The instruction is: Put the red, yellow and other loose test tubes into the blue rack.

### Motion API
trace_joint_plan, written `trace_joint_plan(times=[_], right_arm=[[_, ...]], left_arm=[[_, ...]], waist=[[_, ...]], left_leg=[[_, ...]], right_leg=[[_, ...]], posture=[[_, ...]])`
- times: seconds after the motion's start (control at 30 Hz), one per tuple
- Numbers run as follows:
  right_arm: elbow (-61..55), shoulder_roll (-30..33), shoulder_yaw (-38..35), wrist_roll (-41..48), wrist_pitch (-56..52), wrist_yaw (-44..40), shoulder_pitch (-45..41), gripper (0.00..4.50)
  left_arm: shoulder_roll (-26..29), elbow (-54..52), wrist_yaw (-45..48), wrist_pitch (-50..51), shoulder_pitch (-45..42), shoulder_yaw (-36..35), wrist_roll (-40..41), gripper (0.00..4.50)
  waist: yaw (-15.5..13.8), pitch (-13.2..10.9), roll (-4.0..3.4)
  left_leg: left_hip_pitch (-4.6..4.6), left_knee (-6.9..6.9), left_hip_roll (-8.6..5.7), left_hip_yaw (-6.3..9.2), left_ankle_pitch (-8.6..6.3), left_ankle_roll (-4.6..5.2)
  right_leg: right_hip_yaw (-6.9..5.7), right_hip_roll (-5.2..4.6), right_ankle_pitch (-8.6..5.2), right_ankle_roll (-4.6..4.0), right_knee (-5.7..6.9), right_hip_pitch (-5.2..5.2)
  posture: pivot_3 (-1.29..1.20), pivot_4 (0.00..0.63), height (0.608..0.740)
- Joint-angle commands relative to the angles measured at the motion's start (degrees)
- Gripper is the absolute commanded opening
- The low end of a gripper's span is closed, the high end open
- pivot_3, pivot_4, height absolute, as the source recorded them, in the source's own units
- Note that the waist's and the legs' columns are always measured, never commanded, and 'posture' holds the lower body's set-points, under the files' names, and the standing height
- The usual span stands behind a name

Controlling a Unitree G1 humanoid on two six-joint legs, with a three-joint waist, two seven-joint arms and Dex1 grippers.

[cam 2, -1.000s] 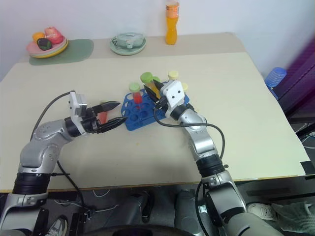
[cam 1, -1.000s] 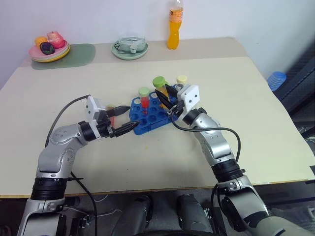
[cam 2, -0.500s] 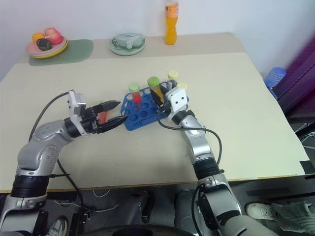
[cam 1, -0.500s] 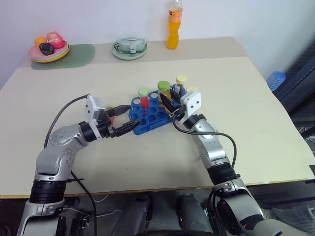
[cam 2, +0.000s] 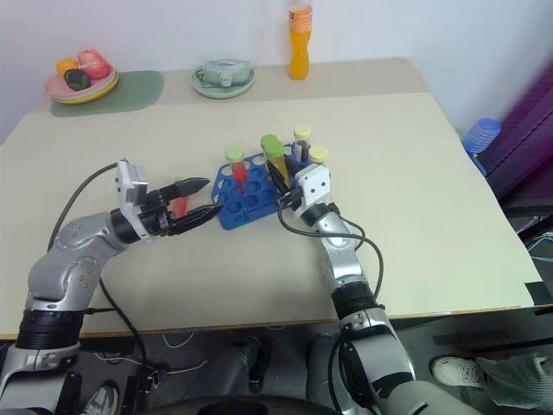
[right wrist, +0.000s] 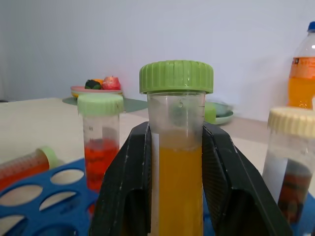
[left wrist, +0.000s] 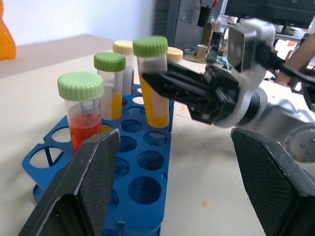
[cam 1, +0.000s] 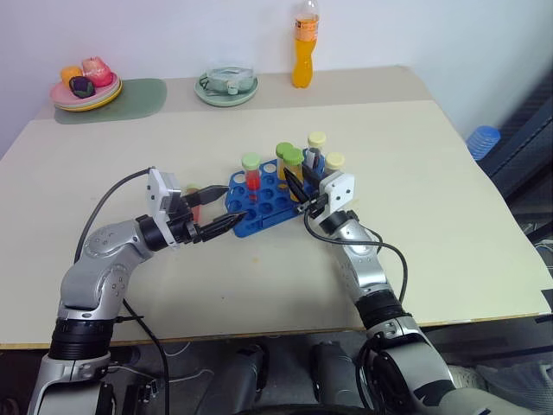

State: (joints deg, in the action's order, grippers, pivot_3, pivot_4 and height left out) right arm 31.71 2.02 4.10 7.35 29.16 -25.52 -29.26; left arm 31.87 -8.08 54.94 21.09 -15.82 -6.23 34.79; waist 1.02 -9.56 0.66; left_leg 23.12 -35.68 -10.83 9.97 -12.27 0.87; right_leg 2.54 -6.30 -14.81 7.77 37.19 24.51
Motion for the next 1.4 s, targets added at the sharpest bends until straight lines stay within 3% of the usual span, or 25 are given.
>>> trace_joint_plan(times=[0.03, 0.2, 0.43, 0.63, 0.8, 0.97, 1.13, 1.27, 1.4], right_arm=[[2.57, -0.35, 0.14, -1.76, 3.48, 0.57, 1.26, 0.77], [4.85, -0.63, -0.59, -0.78, 5.07, -0.12, 1.52, 0.77], [4.79, 0.95, 0.02, -4.14, 6.57, 1.59, 1.57, 4.25], [-0.46, 5.22, 1.15, -6.83, 4.39, 0.17, 3.71, 4.25], [-14.84, 11.57, 1.81, -3.53, -4.44, -6.19, 9.77, 4.25], [-34.96, 23.12, -0.46, 2.54, -19.65, -14.0, 20.44, 4.25], [-46.42, 33.6, -6.29, 9.65, -29.71, -19.06, 26.11, 4.25], [-52.19, 37.06, -10.06, 16.67, -37.38, -20.49, 22.98, 4.25], [-54.24, 36.9, -9.97, 18.47, -41.82, -19.37, 17.32, 4.25]], left_arm=[[0.26, -2.29, -0.42, 0.42, 0.01, -2.01, 1.68, 3.72], [0.35, -2.04, -0.45, 0.36, 0.34, -2.27, 1.97, 3.72], [-0.42, -1.26, -0.81, -0.17, 1.09, -3.11, 1.79, 3.72], [-1.67, 0.07, -1.37, -0.98, 1.83, -4.59, 2.22, 3.72], [-2.89, 1.81, -3.04, -0.92, 2.25, -7.43, 3.29, 3.72], [-3.69, 1.49, -9.33, 3.9, 2.74, -10.74, 6.01, 3.72], [-5.62, -4.36, -24.18, 11.43, 2.38, -12.13, 5.93, 3.72], [-7.13, -6.67, -38.79, 19.88, -1.96, -13.21, 5.44, 3.72], [-7.67, -4.69, -56.83, 44.03, -11.93, -15.97, 7.1, 3.72]], waist=[[-0.03, 0.0, 0.0], [-0.11, 0.01, 0.01], [-0.08, 0.01, 0.01], [-0.41, 0.01, 0.02], [-0.39, 0.01, 0.02], [-0.47, 0.0, 0.0], [-0.51, -0.04, 0.09], [-0.51, -0.08, 0.15], [-0.84, -0.16, 0.3]], left_leg=[[-0.04, 0.03, 0.0, 0.0, 0.0, 0.0], [-0.36, 0.27, 0.0, -0.01, 0.0, 0.0], [-0.61, 0.53, 0.21, -0.09, 0.0, -0.09], [-0.61, 0.53, 0.29, -0.11, -0.01, -0.15], [-0.61, 0.54, 0.31, -0.14, -0.06, -0.1], [-0.58, 0.52, 0.38, -0.19, -0.25, 0.09], [-0.54, 0.45, 0.43, -0.25, -0.3, 0.14], [-0.52, 0.43, 0.52, -0.33, -0.31, 0.13], [-0.49, 0.41, 0.53, -0.34, -0.31, 0.14]], right_leg=[[0.0, 0.0, 0.0, 0.0, 0.0, 0.0], [0.07, 0.01, -0.01, -0.01, -0.06, -0.16], [0.21, 0.21, -0.02, -0.06, -0.1, -0.25], [0.25, 0.33, 0.01, -0.12, -0.12, -0.25], [0.28, 0.34, 0.01, -0.12, -0.13, -0.24], [0.32, 0.35, 0.0, -0.14, -0.13, -0.32], [0.33, 0.21, -0.02, -0.16, -0.18, -0.46], [0.33, 0.21, -0.03, -0.18, -0.2, -0.47], [0.31, 0.25, -0.02, -0.17, -0.2, -0.46]], posture=[[0.0, 0.15, 0.74], [0.0, 0.15, 0.74], [0.0, 0.15, 0.74], [0.0, 0.15, 0.74], [0.0, 0.15, 0.74], [0.0, 0.15, 0.74], [0.0, 0.15, 0.74], [0.0, 0.15, 0.74], [0.0, 0.15, 0.74]])
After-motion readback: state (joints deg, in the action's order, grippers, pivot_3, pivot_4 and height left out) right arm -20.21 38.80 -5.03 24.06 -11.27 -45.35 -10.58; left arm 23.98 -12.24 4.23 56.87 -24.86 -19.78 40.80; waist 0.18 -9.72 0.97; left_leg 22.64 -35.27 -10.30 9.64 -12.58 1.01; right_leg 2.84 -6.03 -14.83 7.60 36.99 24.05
